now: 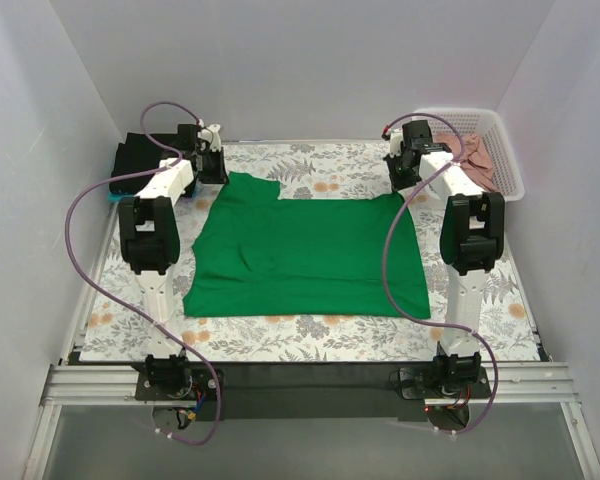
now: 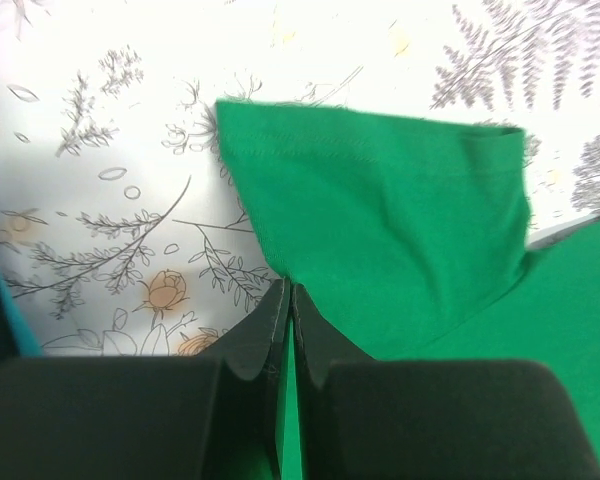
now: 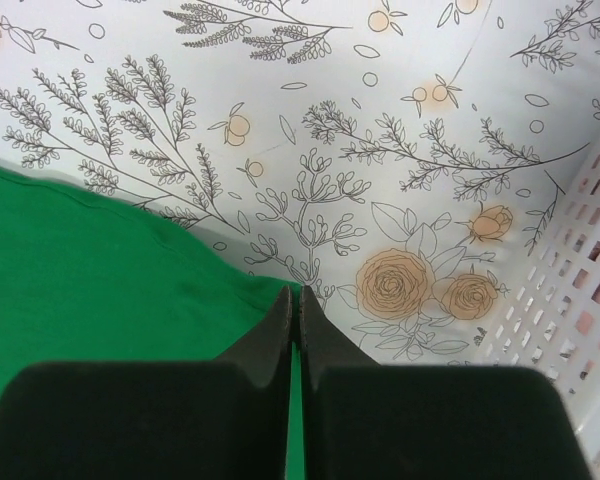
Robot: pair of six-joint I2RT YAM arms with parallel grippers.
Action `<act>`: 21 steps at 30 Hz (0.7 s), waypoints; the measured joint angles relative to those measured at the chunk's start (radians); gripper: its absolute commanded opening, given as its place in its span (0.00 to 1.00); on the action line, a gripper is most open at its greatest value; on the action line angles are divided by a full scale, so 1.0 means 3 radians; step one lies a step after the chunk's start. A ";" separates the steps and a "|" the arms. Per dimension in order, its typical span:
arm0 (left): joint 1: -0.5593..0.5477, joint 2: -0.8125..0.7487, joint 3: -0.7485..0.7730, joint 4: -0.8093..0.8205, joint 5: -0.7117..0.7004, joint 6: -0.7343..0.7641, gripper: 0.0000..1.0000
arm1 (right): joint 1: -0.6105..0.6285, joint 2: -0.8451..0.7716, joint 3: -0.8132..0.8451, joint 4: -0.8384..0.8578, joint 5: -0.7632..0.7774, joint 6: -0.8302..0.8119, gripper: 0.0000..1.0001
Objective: Fold and stack the t-shirts
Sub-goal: Fold the tshirt
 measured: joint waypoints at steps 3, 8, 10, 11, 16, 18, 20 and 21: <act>0.0000 -0.0099 -0.0033 0.0031 0.0001 0.0014 0.00 | 0.0000 -0.0024 0.0000 0.0000 -0.0014 -0.0003 0.01; 0.0000 -0.0169 -0.0118 0.0039 0.0003 0.0050 0.00 | 0.0000 -0.0027 0.0000 -0.0011 -0.0034 -0.0011 0.01; 0.0004 -0.0203 -0.0184 0.0037 0.0008 0.0069 0.00 | 0.0000 -0.0032 -0.0006 -0.0014 -0.0034 -0.0036 0.01; 0.0009 -0.0230 -0.0220 0.0032 0.0015 0.0078 0.00 | 0.0000 -0.0043 -0.0019 -0.0014 -0.0033 -0.0057 0.01; 0.0065 -0.0473 -0.0401 0.0001 0.0058 0.0153 0.00 | 0.0000 -0.0221 -0.0192 -0.0033 -0.0032 -0.0160 0.01; 0.0083 -0.0633 -0.0500 0.0000 0.0083 0.0192 0.00 | 0.0000 -0.0328 -0.0275 -0.0055 -0.0034 -0.0192 0.01; 0.0093 -0.0823 -0.0622 -0.0004 0.0104 0.0229 0.00 | -0.0001 -0.0445 -0.0347 -0.0064 -0.0034 -0.0243 0.01; 0.0098 -0.0912 -0.0680 -0.0013 0.0114 0.0248 0.00 | -0.0001 -0.0496 -0.0373 -0.0066 -0.0034 -0.0264 0.01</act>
